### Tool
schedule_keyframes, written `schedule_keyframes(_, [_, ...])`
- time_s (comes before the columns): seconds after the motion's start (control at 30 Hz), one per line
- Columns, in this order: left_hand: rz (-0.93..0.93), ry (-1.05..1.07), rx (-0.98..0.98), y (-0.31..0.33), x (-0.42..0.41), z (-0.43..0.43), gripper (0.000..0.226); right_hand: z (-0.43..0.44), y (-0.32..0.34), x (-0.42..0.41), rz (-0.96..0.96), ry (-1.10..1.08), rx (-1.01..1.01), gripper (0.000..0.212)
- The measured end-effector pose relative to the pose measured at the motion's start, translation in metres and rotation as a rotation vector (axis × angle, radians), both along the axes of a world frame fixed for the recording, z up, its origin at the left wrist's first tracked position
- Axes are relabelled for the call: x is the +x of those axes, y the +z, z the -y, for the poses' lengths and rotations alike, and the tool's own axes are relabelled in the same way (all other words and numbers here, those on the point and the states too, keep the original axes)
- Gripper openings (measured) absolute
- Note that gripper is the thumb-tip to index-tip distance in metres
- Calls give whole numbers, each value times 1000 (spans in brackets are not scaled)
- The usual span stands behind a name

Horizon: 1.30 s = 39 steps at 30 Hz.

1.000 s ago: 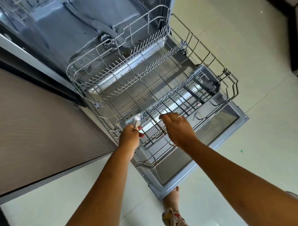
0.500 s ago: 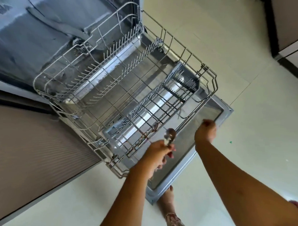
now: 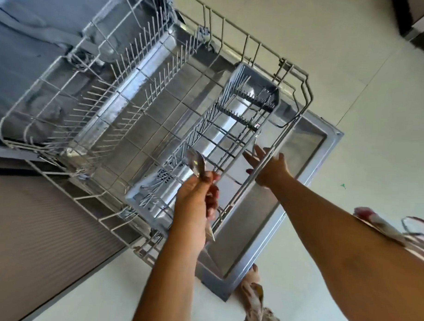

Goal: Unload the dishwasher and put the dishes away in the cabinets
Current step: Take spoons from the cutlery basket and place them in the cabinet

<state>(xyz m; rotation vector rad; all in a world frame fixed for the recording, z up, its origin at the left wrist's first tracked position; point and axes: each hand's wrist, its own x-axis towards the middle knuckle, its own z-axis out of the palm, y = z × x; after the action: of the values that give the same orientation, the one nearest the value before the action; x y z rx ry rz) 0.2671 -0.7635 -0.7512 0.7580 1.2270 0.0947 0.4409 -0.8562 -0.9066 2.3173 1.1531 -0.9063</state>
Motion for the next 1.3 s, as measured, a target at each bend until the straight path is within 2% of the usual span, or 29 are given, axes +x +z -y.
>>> schedule_keyframes(0.1, [-135,-66,154,-18,3,-12,15,-2,-12,-5,6,4,-33,63])
schedule_keyframes(0.17, [-206,-152,251,-28,3,-15,16,-3,-21,-11,16,-53,34,66])
schedule_keyframes(0.27, [-237,-117,280,-35,-3,-15,14,4,-27,-23,6,-212,182,74])
schedule_keyframes(0.3, [-240,-91,280,-34,-6,-15,13,7,-26,-27,16,-263,231,71])
schedule_keyframes(0.37, [-249,-71,293,-31,-10,-14,12,14,-20,-35,3,-481,336,46])
schedule_keyframes(0.43, [-258,-61,308,-31,-14,-15,12,17,-12,-46,-1,-657,390,34])
schedule_keyframes(0.57, [-275,-50,332,-35,-23,-16,18,15,-11,-60,41,-826,415,29])
schedule_keyframes(0.73, [-285,-57,374,-47,-30,-20,13,-5,-19,-47,83,-1080,426,37])
schedule_keyframes(0.9, [-322,-140,514,-58,-34,-19,13,-10,-29,-32,-72,-1107,340,29])
schedule_keyframes(1.1, [-397,-307,694,-47,-28,-16,16,-3,-9,-44,-184,-954,194,30])
schedule_keyframes(1.2, [-474,-480,754,-41,-20,-17,20,1,-2,-51,-187,-1010,289,27])
schedule_keyframes(1.3, [-568,-596,788,-40,-14,-18,26,8,10,-66,-195,-1248,472,21])
